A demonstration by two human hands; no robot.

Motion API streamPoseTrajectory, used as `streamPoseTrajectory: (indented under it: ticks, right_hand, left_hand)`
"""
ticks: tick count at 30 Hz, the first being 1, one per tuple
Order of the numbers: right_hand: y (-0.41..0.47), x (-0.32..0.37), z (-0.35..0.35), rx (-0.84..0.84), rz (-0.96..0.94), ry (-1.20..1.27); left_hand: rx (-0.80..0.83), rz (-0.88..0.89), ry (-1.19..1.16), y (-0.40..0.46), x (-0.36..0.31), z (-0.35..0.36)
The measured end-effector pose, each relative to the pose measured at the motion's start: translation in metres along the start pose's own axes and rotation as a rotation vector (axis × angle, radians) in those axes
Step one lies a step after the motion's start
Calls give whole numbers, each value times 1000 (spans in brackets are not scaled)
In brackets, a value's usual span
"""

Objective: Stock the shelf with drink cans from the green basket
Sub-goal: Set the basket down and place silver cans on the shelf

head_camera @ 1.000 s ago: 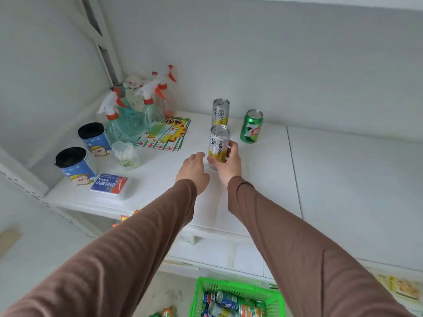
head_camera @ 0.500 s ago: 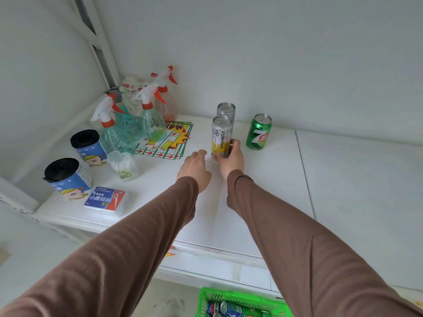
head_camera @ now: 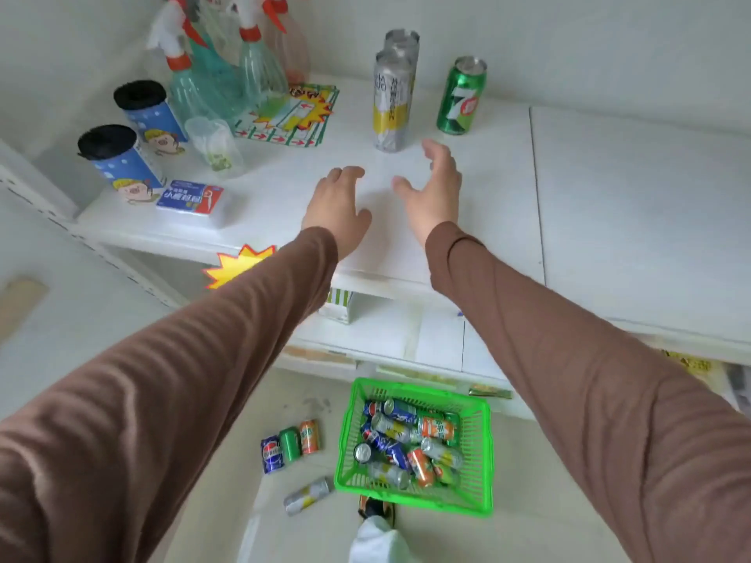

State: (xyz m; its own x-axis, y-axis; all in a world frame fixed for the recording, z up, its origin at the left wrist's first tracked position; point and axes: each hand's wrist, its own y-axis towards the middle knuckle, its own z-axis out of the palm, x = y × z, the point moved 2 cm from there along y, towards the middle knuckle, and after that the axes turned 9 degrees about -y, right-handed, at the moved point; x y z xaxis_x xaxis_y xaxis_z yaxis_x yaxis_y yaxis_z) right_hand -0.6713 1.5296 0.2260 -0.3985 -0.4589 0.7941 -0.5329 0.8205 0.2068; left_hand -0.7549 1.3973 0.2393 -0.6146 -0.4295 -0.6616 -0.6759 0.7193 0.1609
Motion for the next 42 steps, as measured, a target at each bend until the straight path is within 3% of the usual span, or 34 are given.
streamPoseTrajectory:
  ticks: [6, 11, 16, 28, 36, 42]
  right_hand:
    - [-141, -24, -35, -172, -198, -121]
    - [-244, -65, -46, -190, -264, -185]
    - [-311, -129, -52, -64, -131, -179]
    - [-401, -345, -49, 298, 279, -287]
    - [-431, -481, 13, 544, 538, -425]
    - [-439, -587, 74, 695, 531, -531]
  left_hand:
    - [-26, 119, -16, -120, -8, 17]
    - [-32, 174, -68, -228, -5, 38]
    - [64, 121, -66, -305, 15, 85]
    - [361, -312, -66, -429, 64, 271]
    - [520, -367, -2, -457, 126, 391]
    - [545, -442, 32, -451, 181, 493]
